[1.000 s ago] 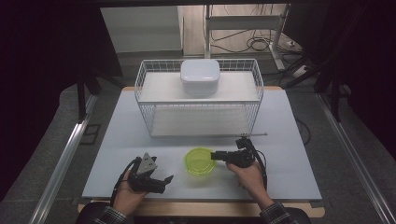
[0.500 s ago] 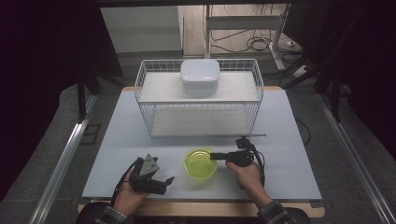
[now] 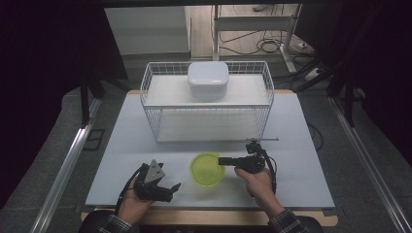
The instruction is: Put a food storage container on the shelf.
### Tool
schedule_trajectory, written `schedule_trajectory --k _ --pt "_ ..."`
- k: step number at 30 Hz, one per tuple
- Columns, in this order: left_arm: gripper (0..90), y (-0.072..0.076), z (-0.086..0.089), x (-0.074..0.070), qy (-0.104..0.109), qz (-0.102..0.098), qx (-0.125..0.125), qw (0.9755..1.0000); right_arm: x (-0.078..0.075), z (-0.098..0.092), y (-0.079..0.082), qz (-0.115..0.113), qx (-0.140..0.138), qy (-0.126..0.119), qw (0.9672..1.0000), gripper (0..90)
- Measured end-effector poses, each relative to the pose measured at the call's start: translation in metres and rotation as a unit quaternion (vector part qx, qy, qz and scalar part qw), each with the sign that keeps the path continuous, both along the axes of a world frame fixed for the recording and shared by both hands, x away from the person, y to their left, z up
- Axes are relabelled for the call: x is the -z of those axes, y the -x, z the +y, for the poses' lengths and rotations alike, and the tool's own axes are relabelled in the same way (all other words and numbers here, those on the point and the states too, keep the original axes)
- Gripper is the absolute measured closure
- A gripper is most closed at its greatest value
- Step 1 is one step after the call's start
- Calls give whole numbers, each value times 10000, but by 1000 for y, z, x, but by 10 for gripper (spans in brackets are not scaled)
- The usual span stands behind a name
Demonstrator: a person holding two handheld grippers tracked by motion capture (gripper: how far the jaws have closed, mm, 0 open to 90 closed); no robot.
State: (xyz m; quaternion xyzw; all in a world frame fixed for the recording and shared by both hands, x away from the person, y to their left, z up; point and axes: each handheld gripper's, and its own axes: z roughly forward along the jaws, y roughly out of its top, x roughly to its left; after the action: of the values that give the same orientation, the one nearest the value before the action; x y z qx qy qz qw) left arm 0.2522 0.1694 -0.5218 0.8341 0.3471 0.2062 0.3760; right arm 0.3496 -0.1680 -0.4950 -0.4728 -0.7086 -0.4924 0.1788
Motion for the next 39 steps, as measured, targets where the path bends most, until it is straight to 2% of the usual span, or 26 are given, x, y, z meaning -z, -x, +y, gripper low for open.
schedule_trajectory --k 6,11,17,34,37,39 --pt "76 0 2 -1 34 -8 -19 10000 -9 -4 1 -80 32 -154 9998 827" --pt "59 1 4 -3 236 -28 57 9997 -21 -8 2 -201 62 -211 9996 828" --pt "51 1 4 -3 219 -32 68 9997 -45 -13 2 -402 124 -333 9986 827" --pt "41 2 4 -4 229 -84 190 9995 -105 -19 -11 -672 160 -592 9959 827" --pt "38 2 5 -4 274 -72 216 9994 -115 -19 -15 -732 166 -604 9953 827" --pt "37 2 6 -5 385 -58 257 9989 -123 -18 -17 -749 173 -620 9951 827"
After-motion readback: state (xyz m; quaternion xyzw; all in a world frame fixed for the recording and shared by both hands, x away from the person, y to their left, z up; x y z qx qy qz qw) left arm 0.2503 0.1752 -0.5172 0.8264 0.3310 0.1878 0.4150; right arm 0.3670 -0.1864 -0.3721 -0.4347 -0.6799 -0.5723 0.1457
